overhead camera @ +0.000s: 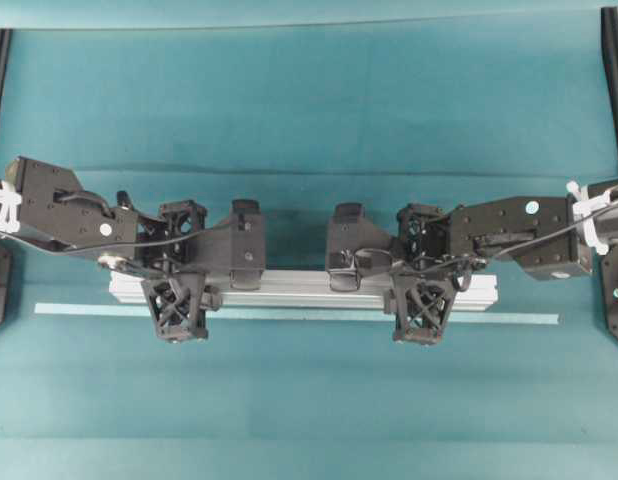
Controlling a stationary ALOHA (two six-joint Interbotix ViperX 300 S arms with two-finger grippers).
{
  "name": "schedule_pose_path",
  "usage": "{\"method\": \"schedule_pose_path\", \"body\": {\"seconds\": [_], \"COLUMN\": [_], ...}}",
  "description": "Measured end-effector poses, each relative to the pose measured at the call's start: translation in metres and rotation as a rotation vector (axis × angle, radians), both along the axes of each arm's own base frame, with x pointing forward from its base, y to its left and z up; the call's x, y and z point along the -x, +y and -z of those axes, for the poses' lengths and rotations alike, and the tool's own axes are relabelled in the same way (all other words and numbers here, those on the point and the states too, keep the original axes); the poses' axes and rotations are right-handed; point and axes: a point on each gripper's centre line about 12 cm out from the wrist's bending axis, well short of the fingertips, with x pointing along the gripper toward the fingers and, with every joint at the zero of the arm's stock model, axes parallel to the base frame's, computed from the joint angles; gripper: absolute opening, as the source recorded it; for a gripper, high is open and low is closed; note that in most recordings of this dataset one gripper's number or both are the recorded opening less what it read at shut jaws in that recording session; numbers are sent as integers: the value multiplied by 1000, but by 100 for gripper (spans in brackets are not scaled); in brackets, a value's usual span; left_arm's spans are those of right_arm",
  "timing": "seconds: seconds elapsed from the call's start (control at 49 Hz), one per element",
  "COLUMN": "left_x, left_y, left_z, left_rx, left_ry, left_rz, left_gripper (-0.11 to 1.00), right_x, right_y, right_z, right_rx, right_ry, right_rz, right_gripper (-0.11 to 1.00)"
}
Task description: Lift the metal rail with both hands.
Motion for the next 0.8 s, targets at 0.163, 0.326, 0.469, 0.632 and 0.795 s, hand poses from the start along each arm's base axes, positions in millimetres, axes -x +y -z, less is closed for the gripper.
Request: {"method": "schedule_pose_path", "body": {"seconds": [0.163, 0.326, 0.469, 0.632, 0.795], "left_x": [-1, -2, -2, -2, -2], "left_y": [0, -1, -2, -3, -3], "left_z": [1, 3, 3, 3, 4], "left_rx": [1, 2, 2, 2, 2], "left_ry": [-9, -9, -8, -8, -5], "left_rz": [-1, -2, 2, 2, 2], "left_gripper": [36, 36, 36, 36, 36], "right_x": [2, 4, 4, 4, 4], "right_y": [-1, -1, -1, -1, -1], "right_z": [0, 1, 1, 1, 2], "right_rx": [0, -1, 0, -1, -1], "right_ry": [1, 5, 6, 5, 5], "right_rz": [2, 4, 2, 3, 5], "right_gripper": [39, 39, 39, 39, 39]}}
